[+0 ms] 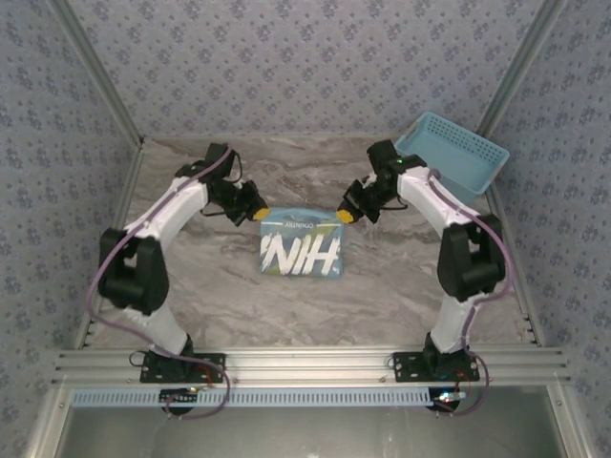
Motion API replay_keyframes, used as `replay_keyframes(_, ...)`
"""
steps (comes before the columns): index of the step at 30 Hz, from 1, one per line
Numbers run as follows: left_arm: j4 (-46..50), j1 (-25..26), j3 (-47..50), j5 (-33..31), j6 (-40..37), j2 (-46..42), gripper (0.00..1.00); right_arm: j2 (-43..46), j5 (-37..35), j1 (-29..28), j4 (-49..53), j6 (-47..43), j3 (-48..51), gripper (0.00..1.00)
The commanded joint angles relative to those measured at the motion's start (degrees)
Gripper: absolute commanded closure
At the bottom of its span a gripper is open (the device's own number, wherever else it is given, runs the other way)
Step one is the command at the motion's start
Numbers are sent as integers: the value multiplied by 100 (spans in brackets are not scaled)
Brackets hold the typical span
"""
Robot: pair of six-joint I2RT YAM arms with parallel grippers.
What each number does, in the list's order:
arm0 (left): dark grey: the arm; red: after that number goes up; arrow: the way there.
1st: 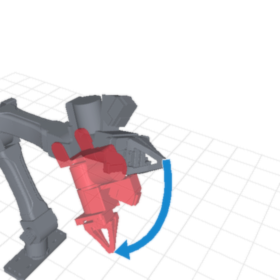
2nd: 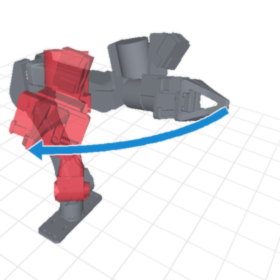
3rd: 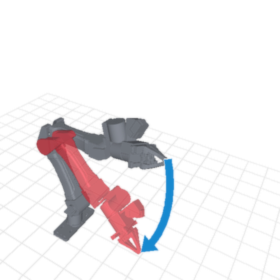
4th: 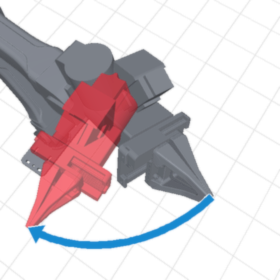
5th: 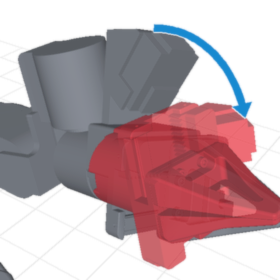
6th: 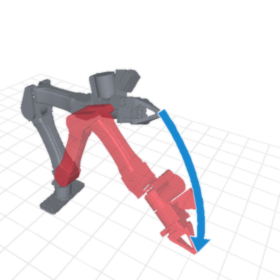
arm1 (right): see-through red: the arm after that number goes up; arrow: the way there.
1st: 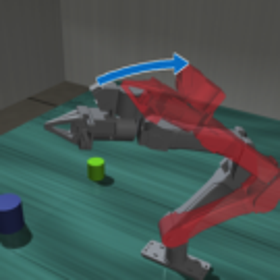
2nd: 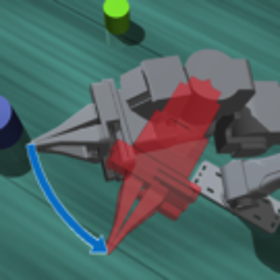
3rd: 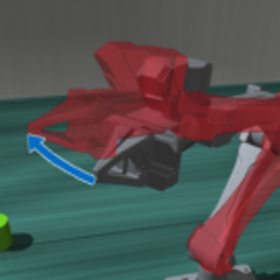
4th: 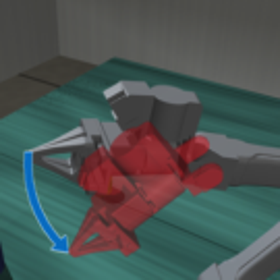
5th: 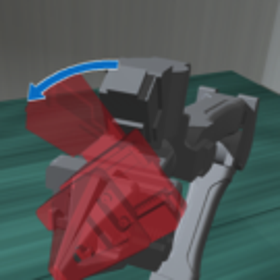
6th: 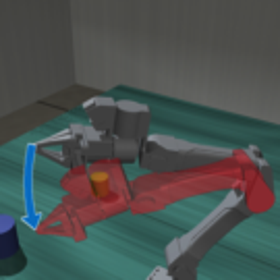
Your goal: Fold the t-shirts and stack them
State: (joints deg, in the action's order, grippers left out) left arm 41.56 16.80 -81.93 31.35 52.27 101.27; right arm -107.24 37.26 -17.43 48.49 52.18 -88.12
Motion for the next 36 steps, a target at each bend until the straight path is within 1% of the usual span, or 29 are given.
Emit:
replay_keyframes(1,-394,-118,-786,-80,-301,920,99,-717,-336,186,-341,50,-599,100)
replay_keyframes(2,-396,-145,-1068,-3,-341,1269,94,-947,-371,209,-393,34,-773,92)
replay_keyframes(4,-219,-190,-1749,128,-409,1895,66,-1376,-506,281,-445,-171,-1233,64)
replay_keyframes(5,-49,-186,-1983,14,-461,2007,55,-1494,-635,293,-411,-280,-1468,56)
replay_keyframes(6,93,-177,-2183,-200,-525,2025,47,-1567,-800,303,-312,-401,-1707,52)
replay_keyframes(7,233,-168,-2337,-329,-555,1977,43,-1578,-914,336,-226,-476,-1883,49)
replay_keyframes(9,458,-160,-2327,-588,-515,1668,41,-1377,-1148,355,-153,-602,-1972,48)
replay_keyframes(10,549,-136,-2155,-745,-427,1381,42,-1182,-1373,355,-157,-726,-1926,48)
replay_keyframes(11,589,-106,-1908,-874,-297,1087,42,-983,-1491,344,-180,-806,-1810,47)
replay_keyframes(13,384,13,-894,-975,291,291,45,-411,-1595,274,-436,-933,-1199,46)
replay_keyframes(15,-204,263,343,-884,1165,-486,50,334,-1567,194,-917,-893,-330,46)
replay_keyframes(17,-1037,656,1562,-897,2245,-1227,53,1033,-1499,101,-1510,-784,594,46)
replay_keyframes(19,-1952,1144,2634,-1175,3400,-1818,54,1906,-1373,-34,-2301,-604,1683,45)
replay_keyframes(21,-2732,1614,3283,-1655,4304,-2143,54,2641,-1289,-153,-2949,-379,2632,43)
replay_keyframes(22,-3063,1831,3512,-1925,4687,-2218,54,2979,-1247,-204,-3256,-216,3029,42)
replay_keyframes(23,-3187,2007,3646,-2137,5024,-2253,54,3261,-1202,-252,-3573,-7,3371,41)
replay_keyframes(25,-3396,2387,3867,-2562,5662,-2273,54,3641,-1122,-293,-3897,349,3828,41)
replay_keyframes(27,-3592,2820,4072,-3095,6306,-2273,54,3803,-1009,-293,-3912,446,3980,41)
replay_keyframes(29,-3892,3178,4225,-3626,6796,-2152,52,3851,-868,-295,-3670,400,3932,42)
replay_keyframes(32,-4489,3451,4270,-4013,7235,-1718,51,3893,-666,-234,-3200,73,3749,42)
replay_keyframes(34,-4768,3543,4172,-4081,7405,-1370,50,3920,-570,-166,-3009,-61,3672,42)
replay_keyframes(36,-4710,3600,3984,-4043,7516,-1104,51,3954,-470,-52,-2945,-69,3683,43)
